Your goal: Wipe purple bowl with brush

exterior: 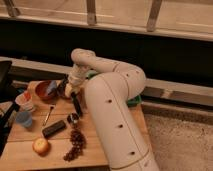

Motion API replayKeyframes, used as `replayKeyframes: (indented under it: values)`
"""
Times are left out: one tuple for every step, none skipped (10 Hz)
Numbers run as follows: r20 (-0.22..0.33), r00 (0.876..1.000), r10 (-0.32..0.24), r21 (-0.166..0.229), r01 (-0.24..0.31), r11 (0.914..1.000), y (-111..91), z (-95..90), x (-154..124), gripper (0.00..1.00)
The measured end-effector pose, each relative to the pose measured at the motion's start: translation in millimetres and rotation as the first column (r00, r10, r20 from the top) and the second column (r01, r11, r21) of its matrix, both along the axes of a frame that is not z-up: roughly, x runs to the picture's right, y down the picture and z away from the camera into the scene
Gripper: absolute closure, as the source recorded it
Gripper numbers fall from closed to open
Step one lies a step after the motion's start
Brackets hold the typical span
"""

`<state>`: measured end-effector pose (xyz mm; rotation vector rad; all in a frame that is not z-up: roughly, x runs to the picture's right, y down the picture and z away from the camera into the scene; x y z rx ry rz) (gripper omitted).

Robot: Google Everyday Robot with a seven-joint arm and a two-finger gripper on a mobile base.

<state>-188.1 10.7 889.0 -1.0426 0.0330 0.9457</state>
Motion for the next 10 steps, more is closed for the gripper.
replayKeyframes:
  values:
    - [0.0,1.0,-0.003,0.009,0.003,1.0,-7.7,2.2,-1.2,1.0]
    - [0.006,1.0,-0.011,0.019,0.011,0.9998,-13.2,3.8,-5.5,1.0]
    - [0.026,0.999,-0.025,0.039,0.024,0.9989,-23.5,6.5,-20.1,1.0]
    - [0.039,0.999,-0.034,0.047,0.033,0.9984,-27.4,7.7,-28.9,1.0]
    - [0.054,0.998,-0.042,0.054,0.039,0.9978,-29.0,7.9,-37.7,1.0]
    - [0.073,0.996,-0.05,0.056,0.046,0.9974,-26.7,6.3,-45.3,1.0]
    - [0.084,0.995,-0.051,0.052,0.047,0.9975,-22.1,5.1,-50.1,1.0]
    - [0.094,0.994,-0.047,0.047,0.043,0.998,-15.8,2.8,-53.9,1.0]
    - [0.098,0.994,-0.044,0.039,0.04,0.9984,-10.5,0.9,-53.2,1.0]
    - [0.095,0.995,-0.037,0.026,0.035,0.9991,-2.0,-1.1,-47.0,1.0]
